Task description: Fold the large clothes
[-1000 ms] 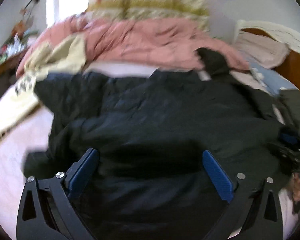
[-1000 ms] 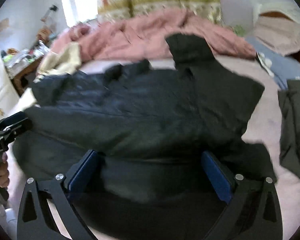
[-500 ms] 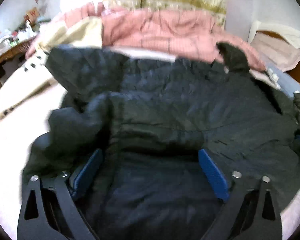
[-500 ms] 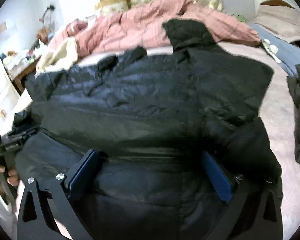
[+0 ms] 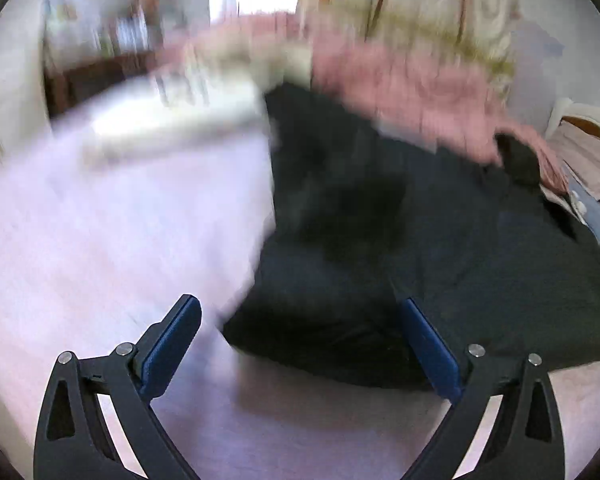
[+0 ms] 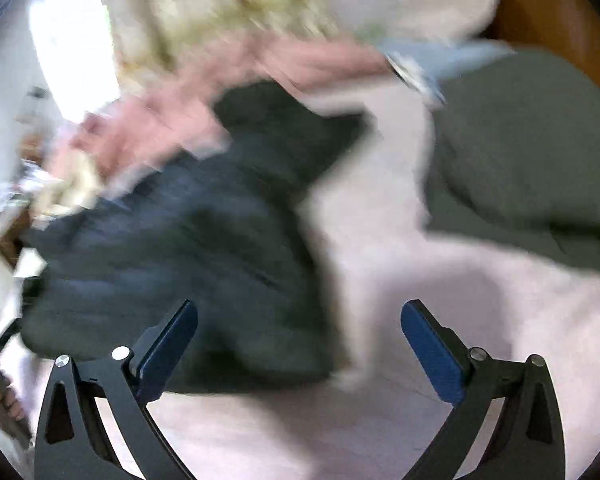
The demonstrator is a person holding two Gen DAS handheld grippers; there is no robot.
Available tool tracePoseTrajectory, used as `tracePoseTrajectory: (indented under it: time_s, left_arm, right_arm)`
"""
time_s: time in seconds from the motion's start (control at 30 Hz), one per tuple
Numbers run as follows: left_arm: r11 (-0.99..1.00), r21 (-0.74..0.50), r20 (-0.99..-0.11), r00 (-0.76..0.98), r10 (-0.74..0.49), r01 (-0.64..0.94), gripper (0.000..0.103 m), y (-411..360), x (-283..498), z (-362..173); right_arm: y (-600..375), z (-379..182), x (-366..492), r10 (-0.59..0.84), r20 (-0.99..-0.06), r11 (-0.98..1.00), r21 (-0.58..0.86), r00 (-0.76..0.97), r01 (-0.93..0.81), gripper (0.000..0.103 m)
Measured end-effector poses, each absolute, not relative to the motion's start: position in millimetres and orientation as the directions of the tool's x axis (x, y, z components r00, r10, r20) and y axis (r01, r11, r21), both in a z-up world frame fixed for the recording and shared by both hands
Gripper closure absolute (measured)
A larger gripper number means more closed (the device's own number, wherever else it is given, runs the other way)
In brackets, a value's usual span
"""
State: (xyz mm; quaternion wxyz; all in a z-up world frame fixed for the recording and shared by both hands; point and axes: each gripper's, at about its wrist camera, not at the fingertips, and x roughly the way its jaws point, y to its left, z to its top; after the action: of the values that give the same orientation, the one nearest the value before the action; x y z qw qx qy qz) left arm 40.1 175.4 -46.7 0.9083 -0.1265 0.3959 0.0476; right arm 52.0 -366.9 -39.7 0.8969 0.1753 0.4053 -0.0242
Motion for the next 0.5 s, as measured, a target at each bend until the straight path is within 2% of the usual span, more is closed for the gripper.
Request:
tracePoseTrajectory:
  time_s: [0.03, 0.1, 0.13, 0.17, 0.23, 0.27, 0.37, 0.43, 0.5]
  left_arm:
    - [0.951, -0.251, -0.748, 0.660, -0.072, -0.181, 0.027, 180.3, 42.6, -56.1]
    - [0.945, -0.281, -0.734, 0.671, -0.101, -0.165, 0.046, 183.5, 41.3, -53.2]
    - [0.939, -0.319, -0.720, 0.677, -0.153, -0.127, 0.066, 183.4, 39.9, -52.2]
    - [0.934, -0.343, -0.709, 0.681, -0.185, -0.103, 0.079, 182.4, 37.9, -52.0]
    - [0.939, -0.331, -0.701, 0.690, -0.178, -0.094, 0.087, 177.7, 33.6, -46.4]
    - [0.941, -0.323, -0.692, 0.704, -0.160, -0.104, 0.088, 176.8, 29.0, -41.8]
    - [0.931, -0.341, -0.691, 0.706, -0.154, -0.130, 0.091, 179.2, 7.7, -25.4]
    - [0.932, -0.339, -0.704, 0.691, -0.161, -0.128, 0.091, 179.6, -9.4, -20.4]
    - [0.942, -0.307, -0.734, 0.663, -0.145, -0.133, 0.091, 179.5, -23.3, -19.9]
  right_arm:
    - [-369.8, -41.9, 52.0, 0.126, -0.728, 0.928, 0.326, 0.674, 0.178, 0.010]
    - [-369.6, -39.2, 52.4, 0.201, -0.702, 0.920, 0.375, 0.683, 0.115, 0.024]
    - [-367.9, -42.3, 54.3, 0.275, -0.687, 0.900, 0.430, 0.672, 0.071, 0.042]
    - [-364.4, -46.4, 56.6, 0.317, -0.684, 0.886, 0.460, 0.657, 0.052, 0.064]
    - [-354.9, -48.0, 56.7, 0.305, -0.695, 0.904, 0.426, 0.652, 0.031, 0.086]
    - [-351.3, -39.8, 50.1, 0.255, -0.690, 0.925, 0.379, 0.677, 0.038, 0.093]
    - [-354.4, -11.4, 9.7, 0.064, -0.684, 0.949, 0.268, 0.727, 0.168, 0.099]
    - [-354.5, 2.4, -21.8, 0.028, -0.670, 0.950, 0.248, 0.742, 0.188, 0.100]
    - [-352.4, 11.2, -46.6, -0.042, -0.663, 0.967, 0.162, 0.747, 0.199, 0.102]
